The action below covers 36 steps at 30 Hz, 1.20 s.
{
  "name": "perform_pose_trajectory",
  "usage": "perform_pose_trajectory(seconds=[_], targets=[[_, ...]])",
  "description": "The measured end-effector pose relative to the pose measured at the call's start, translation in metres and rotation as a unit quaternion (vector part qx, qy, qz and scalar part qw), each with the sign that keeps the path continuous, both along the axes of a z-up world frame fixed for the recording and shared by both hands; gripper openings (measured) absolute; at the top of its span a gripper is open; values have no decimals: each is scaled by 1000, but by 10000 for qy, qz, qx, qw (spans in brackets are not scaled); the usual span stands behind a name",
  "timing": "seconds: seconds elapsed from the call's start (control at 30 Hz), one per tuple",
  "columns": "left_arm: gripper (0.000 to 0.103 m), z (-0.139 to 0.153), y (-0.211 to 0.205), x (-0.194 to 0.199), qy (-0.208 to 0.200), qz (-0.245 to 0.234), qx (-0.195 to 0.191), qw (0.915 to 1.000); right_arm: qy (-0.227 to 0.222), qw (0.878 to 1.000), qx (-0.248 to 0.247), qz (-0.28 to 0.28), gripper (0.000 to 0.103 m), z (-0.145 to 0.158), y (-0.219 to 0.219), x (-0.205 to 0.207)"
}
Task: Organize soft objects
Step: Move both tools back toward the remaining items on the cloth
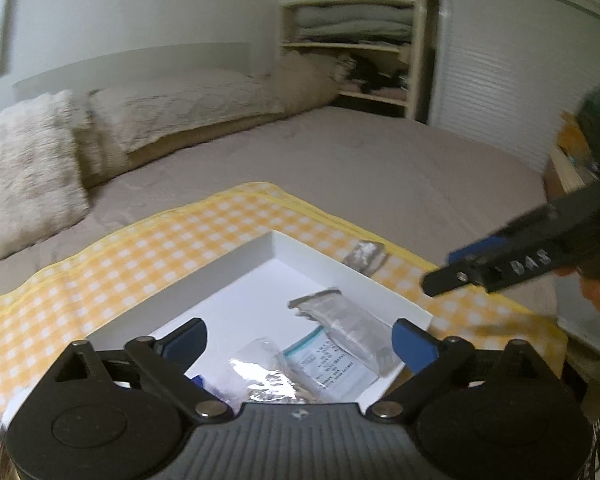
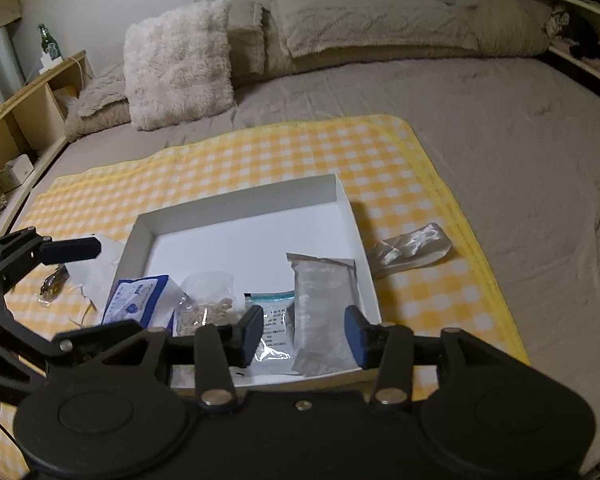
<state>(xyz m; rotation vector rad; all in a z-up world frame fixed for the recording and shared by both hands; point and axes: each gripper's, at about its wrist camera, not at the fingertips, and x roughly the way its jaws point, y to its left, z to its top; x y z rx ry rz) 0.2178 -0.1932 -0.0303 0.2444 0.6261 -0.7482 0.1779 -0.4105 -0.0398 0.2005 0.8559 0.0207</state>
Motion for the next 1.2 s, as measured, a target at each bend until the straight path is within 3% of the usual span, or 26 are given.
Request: perform_pose_trajectory(seconds=[0.2,0.43,0.53,0.8,1.2], targets=[[103,6,27,4,455,986,-426,9932,-291,9995,-147,49,65,10,10,-16],[103,12,54,3,380,1571,-380,9861,-691,9974,-223,21,98,19,22,-24],[103,14,63,2,346,1733,-353,9836,-896,9956,-266,51,103,23,30,-23],[103,22,98,1,209,2265,-360,9731,-1183,9919,-344,320,103,29,61,-10],[103,29,178,9,-42,3227,-193,9463,-1358,9861,-246,925,103,30,132,27]])
